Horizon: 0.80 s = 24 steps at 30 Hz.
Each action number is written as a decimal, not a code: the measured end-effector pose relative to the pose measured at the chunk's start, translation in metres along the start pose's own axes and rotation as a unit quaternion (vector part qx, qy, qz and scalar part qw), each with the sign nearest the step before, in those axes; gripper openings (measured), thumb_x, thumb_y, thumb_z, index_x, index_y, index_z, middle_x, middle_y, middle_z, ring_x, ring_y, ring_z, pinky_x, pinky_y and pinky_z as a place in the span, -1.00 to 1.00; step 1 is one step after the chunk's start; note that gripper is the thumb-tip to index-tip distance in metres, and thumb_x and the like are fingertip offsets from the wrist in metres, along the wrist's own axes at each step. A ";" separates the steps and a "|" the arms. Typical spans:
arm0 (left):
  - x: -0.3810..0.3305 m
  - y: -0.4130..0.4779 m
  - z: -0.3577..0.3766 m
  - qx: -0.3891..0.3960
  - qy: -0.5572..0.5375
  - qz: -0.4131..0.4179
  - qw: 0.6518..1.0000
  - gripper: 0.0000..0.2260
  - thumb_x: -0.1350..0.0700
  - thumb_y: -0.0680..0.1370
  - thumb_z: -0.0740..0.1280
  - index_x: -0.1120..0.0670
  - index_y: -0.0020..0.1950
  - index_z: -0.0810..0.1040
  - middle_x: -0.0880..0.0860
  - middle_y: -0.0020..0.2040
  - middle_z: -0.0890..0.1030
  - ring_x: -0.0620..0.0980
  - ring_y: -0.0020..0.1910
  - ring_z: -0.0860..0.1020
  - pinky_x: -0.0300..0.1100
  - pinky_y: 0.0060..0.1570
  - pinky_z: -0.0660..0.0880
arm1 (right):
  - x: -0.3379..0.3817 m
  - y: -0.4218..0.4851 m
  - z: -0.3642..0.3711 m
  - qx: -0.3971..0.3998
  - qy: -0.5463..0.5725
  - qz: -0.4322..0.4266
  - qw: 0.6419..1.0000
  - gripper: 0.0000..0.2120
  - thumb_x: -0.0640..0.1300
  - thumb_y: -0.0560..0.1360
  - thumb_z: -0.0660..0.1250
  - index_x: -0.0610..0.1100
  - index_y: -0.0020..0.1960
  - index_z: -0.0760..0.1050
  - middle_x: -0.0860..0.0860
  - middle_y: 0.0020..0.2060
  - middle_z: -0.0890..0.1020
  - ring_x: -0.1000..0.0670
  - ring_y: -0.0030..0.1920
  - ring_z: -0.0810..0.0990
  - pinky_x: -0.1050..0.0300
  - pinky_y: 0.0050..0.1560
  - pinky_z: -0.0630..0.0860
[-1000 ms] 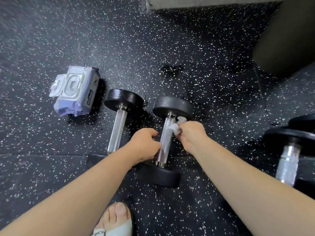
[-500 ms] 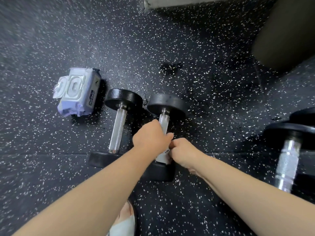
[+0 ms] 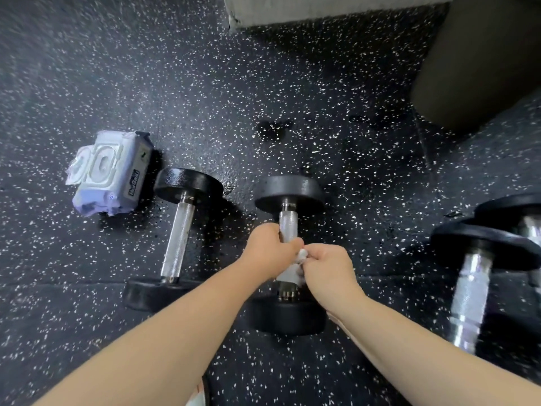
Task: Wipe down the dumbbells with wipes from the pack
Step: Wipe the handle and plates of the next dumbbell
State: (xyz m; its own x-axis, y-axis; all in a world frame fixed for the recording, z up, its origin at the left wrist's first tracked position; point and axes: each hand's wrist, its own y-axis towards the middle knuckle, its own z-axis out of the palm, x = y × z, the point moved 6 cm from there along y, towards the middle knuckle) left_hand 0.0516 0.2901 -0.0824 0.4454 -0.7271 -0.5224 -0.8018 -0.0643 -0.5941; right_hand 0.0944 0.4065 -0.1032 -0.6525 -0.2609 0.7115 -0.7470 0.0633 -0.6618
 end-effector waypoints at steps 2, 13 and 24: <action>-0.008 0.003 0.005 0.038 -0.012 0.026 0.999 -0.66 0.06 0.49 0.39 0.09 -0.38 0.31 -0.03 -0.42 0.34 -0.10 -0.44 0.29 -0.24 -0.44 0.22 | -0.004 0.001 -0.008 -0.008 -0.002 0.003 1.000 -0.83 -0.34 0.35 0.13 -0.31 -0.27 0.50 -0.07 -0.39 0.48 -0.02 -0.34 0.40 0.08 -0.31 0.32; 0.004 -0.013 -0.018 0.030 -0.024 0.041 0.998 -0.76 0.16 0.53 0.35 0.03 0.20 0.58 -0.03 -0.32 0.53 -0.06 -0.36 0.47 -0.24 -0.24 0.52 | 0.017 0.047 -0.036 -0.131 0.143 0.090 0.977 -0.77 -0.25 0.46 0.34 -0.15 -0.37 0.54 -0.13 -0.30 0.63 -0.14 -0.25 0.62 -0.25 0.00 0.60; 0.025 -0.017 -0.028 0.017 0.004 0.074 0.997 -0.80 0.27 0.53 0.21 -0.04 -0.14 0.46 0.11 -0.31 0.54 -0.01 -0.41 0.33 -0.15 -0.37 0.35 | 0.026 -0.028 0.020 -0.001 -0.145 0.027 0.989 -0.81 -0.25 0.43 0.25 -0.17 -0.28 0.62 -0.04 -0.33 0.63 -0.05 -0.30 0.53 0.13 -0.35 0.42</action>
State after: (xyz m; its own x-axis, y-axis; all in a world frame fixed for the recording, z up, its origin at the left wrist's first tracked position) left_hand 0.0655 0.2544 -0.0678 0.3208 -0.7320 -0.6010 -0.8446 0.0660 -0.5312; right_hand 0.1006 0.3790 -0.0710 -0.6268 -0.5229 0.5777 -0.7133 0.0866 -0.6955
